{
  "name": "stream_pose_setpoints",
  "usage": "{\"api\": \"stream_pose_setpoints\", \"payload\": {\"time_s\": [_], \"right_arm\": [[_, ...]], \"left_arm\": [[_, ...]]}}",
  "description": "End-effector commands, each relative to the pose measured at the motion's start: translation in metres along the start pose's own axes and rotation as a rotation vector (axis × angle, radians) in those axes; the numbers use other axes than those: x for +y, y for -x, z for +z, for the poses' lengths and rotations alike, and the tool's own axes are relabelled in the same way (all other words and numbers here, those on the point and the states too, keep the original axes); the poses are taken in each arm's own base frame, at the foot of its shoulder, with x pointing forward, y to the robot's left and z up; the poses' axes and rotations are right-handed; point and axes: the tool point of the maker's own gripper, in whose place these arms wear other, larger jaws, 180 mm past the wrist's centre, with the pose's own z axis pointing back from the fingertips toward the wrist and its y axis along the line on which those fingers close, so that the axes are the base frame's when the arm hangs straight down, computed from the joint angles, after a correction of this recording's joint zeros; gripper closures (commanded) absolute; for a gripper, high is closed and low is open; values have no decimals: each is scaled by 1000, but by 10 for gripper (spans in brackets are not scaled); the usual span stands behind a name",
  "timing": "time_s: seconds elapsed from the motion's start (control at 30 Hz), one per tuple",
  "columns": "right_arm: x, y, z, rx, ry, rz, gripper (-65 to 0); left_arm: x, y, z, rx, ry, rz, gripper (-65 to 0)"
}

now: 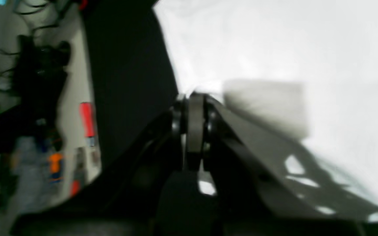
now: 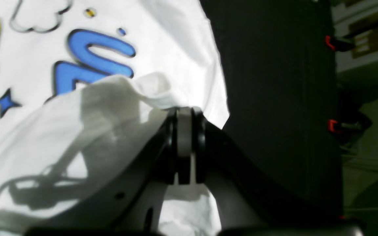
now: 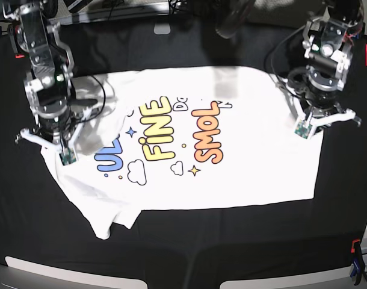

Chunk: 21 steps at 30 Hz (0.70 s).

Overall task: Layout the t-shirt on the table in an organized manner, then fold the t-shirt properly
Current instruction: 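Lower the shirt edge and regrasp it with both grippers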

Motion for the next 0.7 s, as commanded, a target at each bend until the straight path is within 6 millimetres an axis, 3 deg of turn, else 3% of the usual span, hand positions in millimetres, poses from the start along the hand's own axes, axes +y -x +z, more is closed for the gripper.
{"api": "stream_pose_setpoints", "payload": {"time_s": [0.0, 0.3, 0.47, 0.67], "right_arm": [[-18, -14, -1, -42, 55, 10, 0], [-29, -14, -6, -19, 95, 22, 0], [-37, -11, -5, -4, 136, 37, 0], [-39, -13, -5, -9, 151, 39, 0]], "left_arm": [[11, -6, 1, -19, -39, -2, 0], [15, 7, 1, 51, -58, -16, 0], [45, 15, 6, 94, -229, 8, 0], [45, 14, 6, 92, -232, 8, 0]]}}
